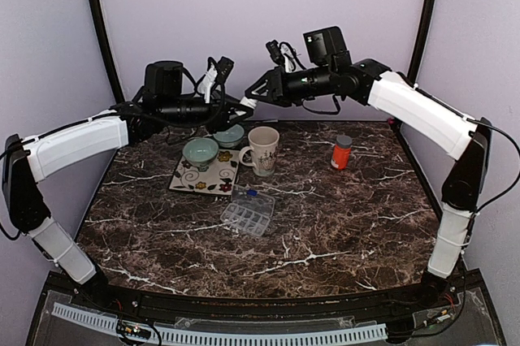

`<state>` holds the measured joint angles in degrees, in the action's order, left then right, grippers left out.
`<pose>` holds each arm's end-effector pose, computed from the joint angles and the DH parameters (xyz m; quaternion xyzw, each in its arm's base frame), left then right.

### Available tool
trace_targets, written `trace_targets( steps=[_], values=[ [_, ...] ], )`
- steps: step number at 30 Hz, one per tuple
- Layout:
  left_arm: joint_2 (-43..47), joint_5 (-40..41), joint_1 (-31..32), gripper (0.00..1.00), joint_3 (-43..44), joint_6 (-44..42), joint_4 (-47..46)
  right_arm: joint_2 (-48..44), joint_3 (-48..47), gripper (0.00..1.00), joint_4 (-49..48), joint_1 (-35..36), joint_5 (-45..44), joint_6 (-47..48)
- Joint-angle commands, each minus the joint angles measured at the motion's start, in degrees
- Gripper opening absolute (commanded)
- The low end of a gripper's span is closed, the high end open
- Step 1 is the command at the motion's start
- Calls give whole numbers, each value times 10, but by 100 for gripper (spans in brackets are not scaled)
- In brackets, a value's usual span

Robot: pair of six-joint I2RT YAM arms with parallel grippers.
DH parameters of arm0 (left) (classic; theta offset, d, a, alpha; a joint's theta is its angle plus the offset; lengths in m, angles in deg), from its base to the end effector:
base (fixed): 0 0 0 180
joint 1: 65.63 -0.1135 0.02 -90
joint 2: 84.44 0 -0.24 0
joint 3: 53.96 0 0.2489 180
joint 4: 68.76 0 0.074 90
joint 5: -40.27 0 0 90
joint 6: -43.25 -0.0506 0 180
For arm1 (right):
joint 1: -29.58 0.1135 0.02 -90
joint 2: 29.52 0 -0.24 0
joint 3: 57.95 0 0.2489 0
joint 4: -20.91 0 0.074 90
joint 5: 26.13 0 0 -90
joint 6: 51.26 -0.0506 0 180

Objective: Sort the pills into containers
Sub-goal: Pass from the left arm to the right

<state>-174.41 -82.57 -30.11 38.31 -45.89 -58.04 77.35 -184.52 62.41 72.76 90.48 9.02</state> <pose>0.2965 -0.2453 0.3464 0.3926 0.6383 -0.3989 0.5285 0.3015 0.3140 0.3828 -0.2226 0.7852 0.4774 0.3256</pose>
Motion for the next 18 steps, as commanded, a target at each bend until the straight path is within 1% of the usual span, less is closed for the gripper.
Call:
trace_targets(
  steps=[1, 8, 12, 15, 18],
  values=[
    [29, 182, 70, 0, -9, -94, -56, 37, -6, 0, 20, 24, 16, -23],
    [42, 364, 119, 0, -44, -166, -127, 41, -4, 0, 32, 22, 4, -31],
    [37, 459, 152, 0, -61, -222, -186, 43, -1, 0, 32, 22, -1, -35],
    [29, 526, 177, 0, -73, -269, -244, 43, 1, 0, 32, 20, -4, -38],
    [18, 568, 191, 0, -75, -297, -283, 43, 3, 0, 32, 18, -8, -42]
  ],
)
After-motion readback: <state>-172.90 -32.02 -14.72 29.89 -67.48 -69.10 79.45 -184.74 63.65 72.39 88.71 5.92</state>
